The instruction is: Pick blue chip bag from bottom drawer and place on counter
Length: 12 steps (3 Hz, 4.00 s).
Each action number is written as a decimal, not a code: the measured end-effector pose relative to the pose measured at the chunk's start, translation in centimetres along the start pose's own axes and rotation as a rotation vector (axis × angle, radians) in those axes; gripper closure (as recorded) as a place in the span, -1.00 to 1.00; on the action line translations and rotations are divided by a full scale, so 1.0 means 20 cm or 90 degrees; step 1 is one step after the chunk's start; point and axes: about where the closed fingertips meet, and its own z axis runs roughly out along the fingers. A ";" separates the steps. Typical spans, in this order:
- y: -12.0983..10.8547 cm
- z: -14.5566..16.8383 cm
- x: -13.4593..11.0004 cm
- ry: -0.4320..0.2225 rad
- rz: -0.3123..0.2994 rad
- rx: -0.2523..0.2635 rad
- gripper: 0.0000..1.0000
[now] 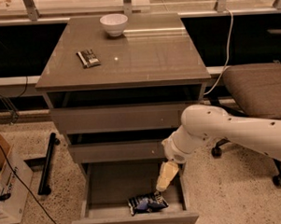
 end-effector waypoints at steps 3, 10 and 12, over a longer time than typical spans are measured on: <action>-0.03 0.38 0.11 -0.012 0.022 -0.049 -1.00; -0.31 1.66 0.71 -0.143 0.120 -0.184 -1.00; -0.26 1.93 0.60 -0.162 0.122 -0.257 -1.00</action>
Offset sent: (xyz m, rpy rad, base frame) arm 0.0090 0.0083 -0.0534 0.0270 0.0375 0.0002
